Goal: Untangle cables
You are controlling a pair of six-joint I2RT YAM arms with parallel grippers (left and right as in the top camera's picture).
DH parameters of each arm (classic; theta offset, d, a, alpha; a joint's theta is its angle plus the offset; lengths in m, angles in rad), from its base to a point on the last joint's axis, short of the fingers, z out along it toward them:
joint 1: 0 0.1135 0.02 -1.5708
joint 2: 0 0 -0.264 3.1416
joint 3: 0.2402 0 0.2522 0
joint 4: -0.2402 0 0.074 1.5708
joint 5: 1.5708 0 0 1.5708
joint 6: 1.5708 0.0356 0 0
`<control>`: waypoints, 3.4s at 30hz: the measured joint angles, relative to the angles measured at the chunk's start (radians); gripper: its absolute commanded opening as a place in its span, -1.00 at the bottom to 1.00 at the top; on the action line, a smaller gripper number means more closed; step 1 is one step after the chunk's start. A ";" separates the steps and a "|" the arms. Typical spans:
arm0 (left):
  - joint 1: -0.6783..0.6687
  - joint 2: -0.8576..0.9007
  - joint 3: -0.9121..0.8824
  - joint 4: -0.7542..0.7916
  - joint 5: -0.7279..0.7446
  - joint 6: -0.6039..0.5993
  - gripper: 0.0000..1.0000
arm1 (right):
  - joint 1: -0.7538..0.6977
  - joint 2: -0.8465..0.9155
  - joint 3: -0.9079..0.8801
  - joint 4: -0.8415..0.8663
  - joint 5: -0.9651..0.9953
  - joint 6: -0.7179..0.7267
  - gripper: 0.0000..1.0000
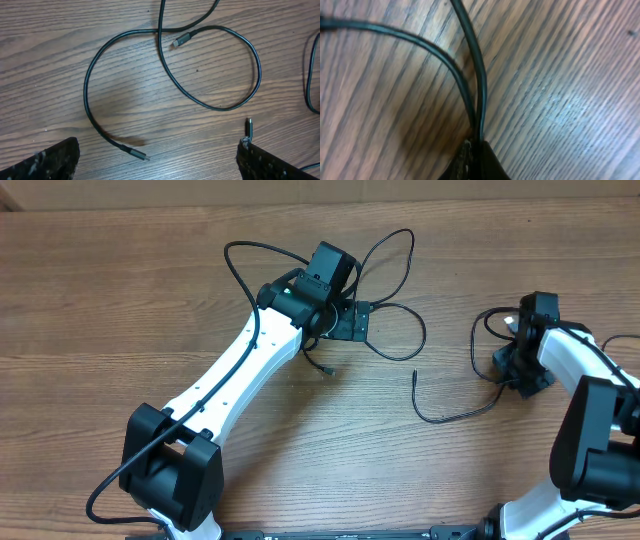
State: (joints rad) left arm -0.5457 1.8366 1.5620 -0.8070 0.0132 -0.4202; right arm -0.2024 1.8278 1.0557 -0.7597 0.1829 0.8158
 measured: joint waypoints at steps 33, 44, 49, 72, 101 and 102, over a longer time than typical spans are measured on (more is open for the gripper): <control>0.000 0.000 0.000 0.000 0.000 0.000 0.99 | 0.000 0.017 -0.071 0.457 -0.092 -0.295 -0.92; 0.000 0.000 0.000 0.000 0.000 0.000 0.99 | -0.159 0.058 0.141 0.551 -0.044 -0.584 -0.92; 0.000 0.000 0.000 0.000 0.000 0.000 0.99 | -0.246 0.058 0.365 0.604 -0.042 -0.693 -0.92; 0.000 0.000 0.000 0.000 0.000 0.000 0.99 | -0.290 0.475 0.623 0.936 -0.116 -0.596 -0.89; 0.000 0.000 0.000 0.000 0.000 0.000 0.99 | -0.108 0.335 1.113 0.195 -0.161 -0.496 0.48; 0.000 0.000 0.000 0.000 0.000 0.000 0.99 | -0.118 0.335 1.113 0.174 -0.156 -0.497 0.54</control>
State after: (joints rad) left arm -0.5457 1.8366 1.5620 -0.8070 0.0132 -0.4206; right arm -0.3206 2.1628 2.1685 -0.5861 0.0265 0.3183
